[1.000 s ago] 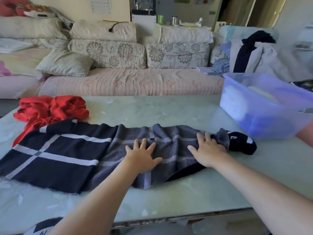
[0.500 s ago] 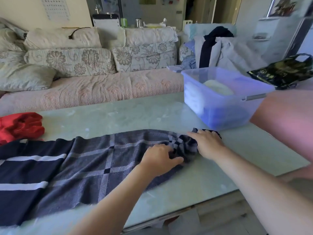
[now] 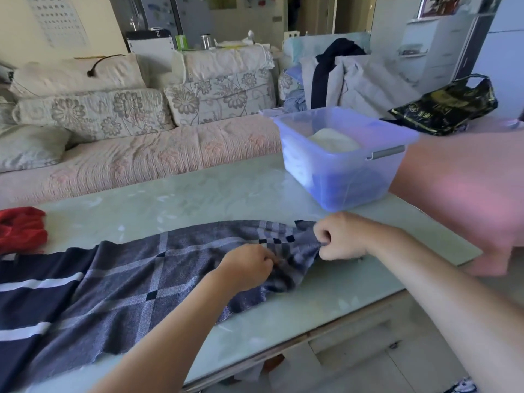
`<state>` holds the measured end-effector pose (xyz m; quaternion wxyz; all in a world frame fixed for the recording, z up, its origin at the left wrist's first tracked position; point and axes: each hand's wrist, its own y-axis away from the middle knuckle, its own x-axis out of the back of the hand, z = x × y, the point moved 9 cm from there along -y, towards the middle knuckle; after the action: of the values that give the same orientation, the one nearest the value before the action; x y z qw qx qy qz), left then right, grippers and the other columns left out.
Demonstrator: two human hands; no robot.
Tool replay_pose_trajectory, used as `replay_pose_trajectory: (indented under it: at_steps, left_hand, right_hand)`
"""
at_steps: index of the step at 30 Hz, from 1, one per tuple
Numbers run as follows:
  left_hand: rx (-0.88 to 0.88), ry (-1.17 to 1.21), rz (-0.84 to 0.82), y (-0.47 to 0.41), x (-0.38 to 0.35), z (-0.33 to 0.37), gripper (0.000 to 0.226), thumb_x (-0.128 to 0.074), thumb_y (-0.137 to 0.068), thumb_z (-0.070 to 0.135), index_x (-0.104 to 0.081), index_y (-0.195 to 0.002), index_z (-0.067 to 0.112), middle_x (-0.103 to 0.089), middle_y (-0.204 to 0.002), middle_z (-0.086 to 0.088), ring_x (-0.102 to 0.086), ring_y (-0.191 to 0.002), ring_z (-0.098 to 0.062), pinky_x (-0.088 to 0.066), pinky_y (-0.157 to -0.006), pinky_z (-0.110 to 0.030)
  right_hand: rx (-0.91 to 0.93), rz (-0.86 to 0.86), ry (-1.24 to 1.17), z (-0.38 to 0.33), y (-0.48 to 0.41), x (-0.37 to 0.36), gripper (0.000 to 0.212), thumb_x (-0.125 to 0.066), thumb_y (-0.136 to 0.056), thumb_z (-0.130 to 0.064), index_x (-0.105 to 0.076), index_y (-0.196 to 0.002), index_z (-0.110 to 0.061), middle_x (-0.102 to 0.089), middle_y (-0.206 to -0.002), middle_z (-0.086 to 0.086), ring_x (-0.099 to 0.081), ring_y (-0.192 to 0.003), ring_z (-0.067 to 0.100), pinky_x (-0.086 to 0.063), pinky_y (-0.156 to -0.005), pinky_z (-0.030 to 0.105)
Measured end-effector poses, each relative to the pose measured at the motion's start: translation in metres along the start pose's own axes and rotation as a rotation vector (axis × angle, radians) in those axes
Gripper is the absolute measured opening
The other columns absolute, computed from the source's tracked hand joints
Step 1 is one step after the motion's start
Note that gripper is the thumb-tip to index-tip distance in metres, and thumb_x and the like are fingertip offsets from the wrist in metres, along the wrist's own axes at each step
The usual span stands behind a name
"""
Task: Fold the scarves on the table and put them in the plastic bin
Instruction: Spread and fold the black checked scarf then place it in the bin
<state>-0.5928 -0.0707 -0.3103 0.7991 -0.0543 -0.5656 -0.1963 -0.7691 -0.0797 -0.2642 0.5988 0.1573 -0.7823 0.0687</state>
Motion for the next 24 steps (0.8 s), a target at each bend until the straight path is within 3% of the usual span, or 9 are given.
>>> replay_pose_trajectory:
  at_steps: [3,5,8,10,12,15,18,21,24]
  left_hand:
    - [0.006,0.022,0.065,-0.012,0.011,0.011,0.034,-0.039,-0.089,0.012,-0.071,-0.09,0.023,-0.064,-0.095,0.007,-0.058,-0.078,-0.013,-0.045,-0.064,-0.025]
    - [-0.005,0.061,0.182,-0.026,0.023,0.017,0.033,-0.038,-0.089,0.005,-0.067,-0.085,0.02,-0.058,-0.095,0.003,-0.054,-0.072,-0.012,-0.042,-0.059,-0.026]
    - [-0.052,0.041,0.262,-0.051,0.028,0.024,0.028,-0.04,-0.097,0.009,-0.066,-0.1,0.019,-0.056,-0.107,0.0,-0.059,-0.087,-0.021,-0.05,-0.075,-0.034]
    - [-0.055,-0.03,0.242,-0.068,0.023,0.027,0.028,-0.041,-0.102,0.019,-0.063,-0.118,0.024,-0.055,-0.119,0.004,-0.06,-0.097,-0.022,-0.051,-0.081,-0.036]
    - [-0.049,-0.094,0.199,-0.084,0.015,0.028,0.031,-0.041,-0.103,0.025,-0.06,-0.128,0.03,-0.055,-0.129,0.007,-0.06,-0.106,-0.021,-0.052,-0.085,-0.037]
    - [-0.017,-0.174,0.129,-0.103,0.004,0.031,0.031,-0.045,-0.102,0.032,-0.06,-0.129,0.034,-0.058,-0.13,0.004,-0.059,-0.112,-0.021,-0.049,-0.088,-0.035]
    - [-0.032,-0.268,0.066,-0.117,0.0,0.037,0.031,-0.059,-0.093,0.043,-0.062,-0.123,0.04,-0.058,-0.121,0.008,-0.059,-0.107,-0.017,-0.049,-0.087,-0.031]
    - [-0.073,-0.234,-0.019,-0.129,-0.002,0.046,0.021,-0.06,-0.088,0.034,-0.069,-0.108,0.038,-0.067,-0.108,0.01,-0.062,-0.098,-0.015,-0.049,-0.082,-0.028]
    - [-0.035,-0.021,0.189,-0.141,0.026,0.048,0.02,-0.055,-0.09,0.017,-0.072,-0.097,0.024,-0.069,-0.102,0.0,-0.064,-0.085,-0.02,-0.05,-0.072,-0.029]
  right_hand:
    - [-0.169,-0.333,-0.35,0.011,0.029,-0.029,0.029,-0.058,-0.089,-0.038,-0.065,-0.071,-0.017,-0.072,-0.072,-0.002,-0.06,-0.052,0.023,-0.043,-0.053,0.026]
    - [-0.224,-0.176,-0.399,0.03,0.029,-0.02,0.028,-0.053,-0.095,-0.038,-0.066,-0.082,-0.017,-0.075,-0.074,-0.003,-0.06,-0.049,0.024,-0.046,-0.052,0.028]
    - [-0.28,0.258,-0.197,0.063,0.02,0.009,0.014,-0.052,-0.092,-0.031,-0.064,-0.087,-0.031,-0.072,-0.086,-0.011,-0.066,-0.082,0.017,-0.047,-0.067,0.027]
    - [-0.353,0.321,-0.111,0.078,0.011,0.008,0.015,-0.051,-0.094,-0.034,-0.065,-0.099,-0.034,-0.068,-0.109,-0.009,-0.062,-0.102,0.02,-0.046,-0.077,0.03]
    - [-0.455,0.208,-0.007,0.091,0.001,-0.008,0.031,-0.051,-0.095,-0.045,-0.061,-0.117,-0.026,-0.06,-0.126,0.0,-0.059,-0.113,0.026,-0.046,-0.085,0.034]
    - [-0.522,0.09,0.01,0.099,-0.008,-0.02,0.036,-0.062,-0.081,-0.051,-0.064,-0.1,-0.02,-0.064,-0.109,0.004,-0.062,-0.101,0.029,-0.047,-0.075,0.031]
    - [-0.479,0.053,-0.091,0.096,-0.019,-0.026,0.021,-0.065,-0.074,-0.029,-0.051,-0.071,-0.013,-0.055,-0.078,0.002,-0.055,-0.08,0.028,-0.035,-0.058,0.028]
    - [-0.47,0.288,-0.196,0.1,-0.017,-0.004,0.007,-0.058,-0.087,-0.022,-0.051,-0.085,-0.019,-0.056,-0.089,0.001,-0.052,-0.086,0.028,-0.038,-0.067,0.032]
    - [-0.492,0.58,-0.23,0.116,-0.004,0.018,0.008,-0.053,-0.093,-0.017,-0.047,-0.09,-0.02,-0.057,-0.089,0.004,-0.047,-0.078,0.029,-0.033,-0.063,0.034]
